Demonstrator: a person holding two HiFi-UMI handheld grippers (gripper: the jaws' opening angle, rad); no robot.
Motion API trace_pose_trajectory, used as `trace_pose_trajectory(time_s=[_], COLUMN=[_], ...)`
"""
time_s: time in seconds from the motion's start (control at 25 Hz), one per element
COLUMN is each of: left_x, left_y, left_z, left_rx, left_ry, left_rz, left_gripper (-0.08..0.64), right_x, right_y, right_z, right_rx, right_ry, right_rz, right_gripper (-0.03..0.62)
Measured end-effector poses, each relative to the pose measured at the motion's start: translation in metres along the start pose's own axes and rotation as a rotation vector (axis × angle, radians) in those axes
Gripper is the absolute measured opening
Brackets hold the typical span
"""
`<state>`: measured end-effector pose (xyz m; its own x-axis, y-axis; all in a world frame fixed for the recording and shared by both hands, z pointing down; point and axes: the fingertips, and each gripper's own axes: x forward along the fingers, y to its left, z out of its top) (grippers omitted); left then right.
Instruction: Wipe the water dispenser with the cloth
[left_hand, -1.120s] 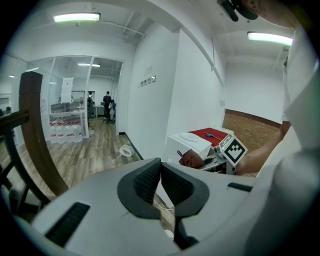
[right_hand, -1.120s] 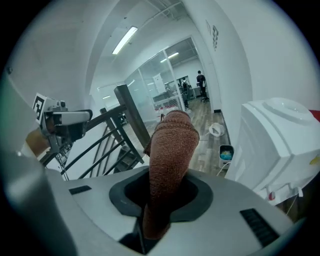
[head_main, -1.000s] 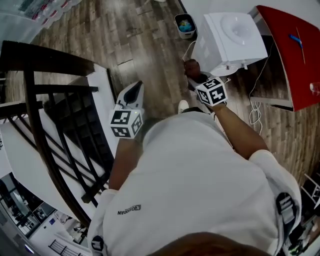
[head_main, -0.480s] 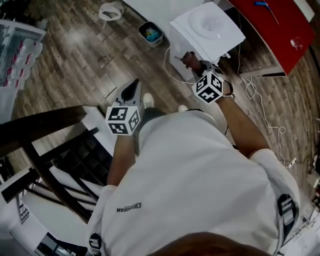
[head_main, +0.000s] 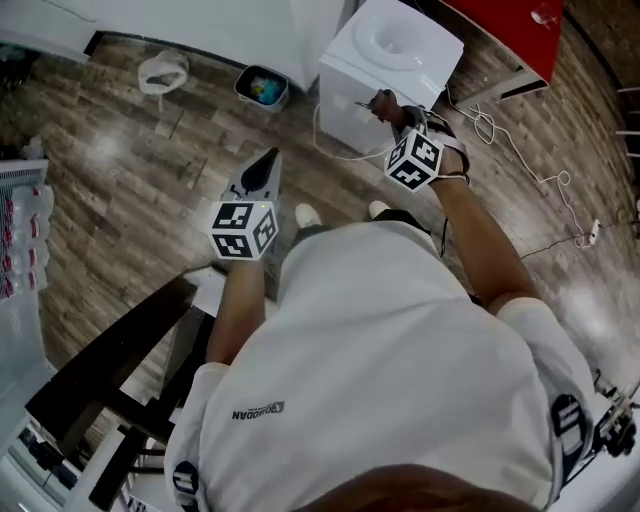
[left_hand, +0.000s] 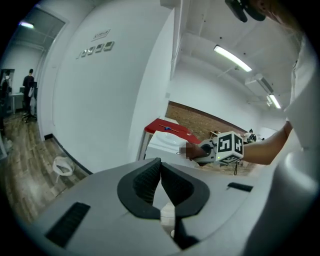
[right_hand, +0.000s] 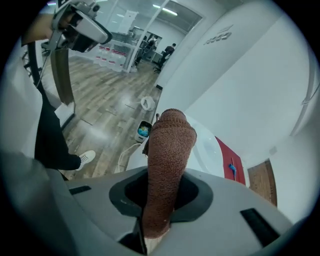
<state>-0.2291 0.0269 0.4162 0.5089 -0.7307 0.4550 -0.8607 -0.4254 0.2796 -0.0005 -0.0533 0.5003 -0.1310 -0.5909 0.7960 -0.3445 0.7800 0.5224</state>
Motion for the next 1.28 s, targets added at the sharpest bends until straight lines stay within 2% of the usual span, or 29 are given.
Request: trace_pose_trajectory(time_s=[0.2, 0.36, 0.76, 1.0, 1.28], left_x=[0.009, 0.015, 0.030, 0.031, 0.030], left_y=[0.015, 0.018, 0.007, 0.016, 0.018], left_z=[-0.014, -0.014, -0.008, -0.011, -0.018], left_rx=[0.032, 0.019, 0.014, -0.010, 0.005], left_ry=[0.067, 0.079, 0.073, 0.079, 0.107], left_rz=[-0.101, -0.130, -0.159, -0.138, -0.123], left_gripper=[0.000, 0.001, 0.001, 0.000, 0.000], right_x=[0.012, 0.024, 0.048, 0.072, 0.124], right_y=[-0.004, 0.001, 0.021, 0.045, 0.079], right_z=[0.002, 0.000, -0.009, -0.020, -0.037], right_rx=[-0.013, -0.057, -0.056, -0.015, -0.007], right_ry=[0.068, 0.104, 0.135, 0.167, 0.179], right_rz=[-0.076, -0.071, -0.025, -0.013, 0.010], right_gripper=[0.072, 0.072, 0.072, 0.072, 0.072])
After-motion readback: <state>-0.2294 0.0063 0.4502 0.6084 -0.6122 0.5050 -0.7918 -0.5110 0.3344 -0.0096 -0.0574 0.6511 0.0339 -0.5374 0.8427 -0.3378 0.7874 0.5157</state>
